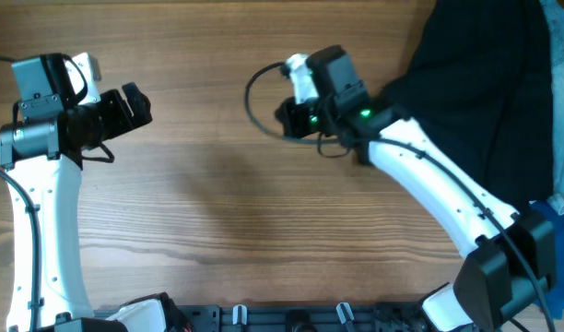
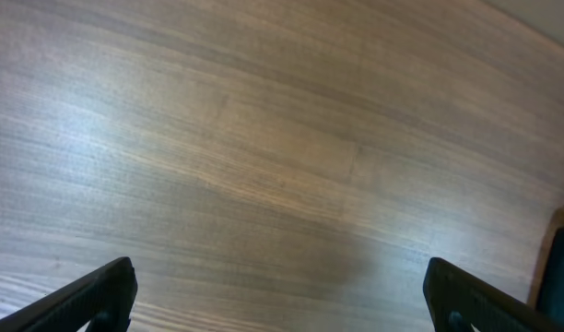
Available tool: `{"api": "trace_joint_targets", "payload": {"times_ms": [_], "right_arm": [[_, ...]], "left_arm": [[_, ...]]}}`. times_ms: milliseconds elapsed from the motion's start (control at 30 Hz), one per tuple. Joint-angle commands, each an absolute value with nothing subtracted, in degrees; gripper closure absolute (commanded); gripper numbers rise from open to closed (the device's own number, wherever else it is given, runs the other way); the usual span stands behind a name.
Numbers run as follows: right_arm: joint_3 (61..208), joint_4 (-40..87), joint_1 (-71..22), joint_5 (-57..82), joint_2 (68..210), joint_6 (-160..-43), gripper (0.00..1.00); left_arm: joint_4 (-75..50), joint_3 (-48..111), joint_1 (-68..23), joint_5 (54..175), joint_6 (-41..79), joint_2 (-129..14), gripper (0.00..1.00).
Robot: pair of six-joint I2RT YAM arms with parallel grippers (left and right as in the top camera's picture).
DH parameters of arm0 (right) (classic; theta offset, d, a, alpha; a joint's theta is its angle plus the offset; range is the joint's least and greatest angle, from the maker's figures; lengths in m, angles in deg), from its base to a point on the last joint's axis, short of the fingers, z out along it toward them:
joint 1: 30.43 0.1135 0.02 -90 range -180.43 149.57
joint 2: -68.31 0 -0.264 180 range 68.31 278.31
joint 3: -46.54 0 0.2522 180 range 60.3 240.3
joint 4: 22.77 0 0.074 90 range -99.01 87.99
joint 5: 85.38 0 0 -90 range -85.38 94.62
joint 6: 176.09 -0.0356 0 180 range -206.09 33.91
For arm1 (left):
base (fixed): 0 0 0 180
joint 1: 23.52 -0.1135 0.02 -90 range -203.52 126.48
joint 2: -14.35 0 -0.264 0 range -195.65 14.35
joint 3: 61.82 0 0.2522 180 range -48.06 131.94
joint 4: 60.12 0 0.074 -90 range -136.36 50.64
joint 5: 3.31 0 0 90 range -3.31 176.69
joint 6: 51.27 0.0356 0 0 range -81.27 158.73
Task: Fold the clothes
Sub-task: 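Grasp the black shorts with the right gripper and drag them leftward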
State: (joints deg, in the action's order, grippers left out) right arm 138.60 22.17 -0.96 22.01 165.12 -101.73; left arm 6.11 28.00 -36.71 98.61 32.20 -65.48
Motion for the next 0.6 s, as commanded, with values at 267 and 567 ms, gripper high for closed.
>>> {"api": "trace_joint_targets", "payload": {"times_ms": [267, 567], "right_arm": [[139.04, 34.85, -31.84, 11.95, 165.93, -107.04, 0.15], [138.58, 29.41, -51.89, 11.14, 169.65, -99.52, 0.08]], "left_arm": [[7.44, 29.09, -36.75, 99.29, 32.31, -65.61, 0.00], [7.46, 29.09, -36.75, 99.35, 32.29, -65.68, 0.00]]}}
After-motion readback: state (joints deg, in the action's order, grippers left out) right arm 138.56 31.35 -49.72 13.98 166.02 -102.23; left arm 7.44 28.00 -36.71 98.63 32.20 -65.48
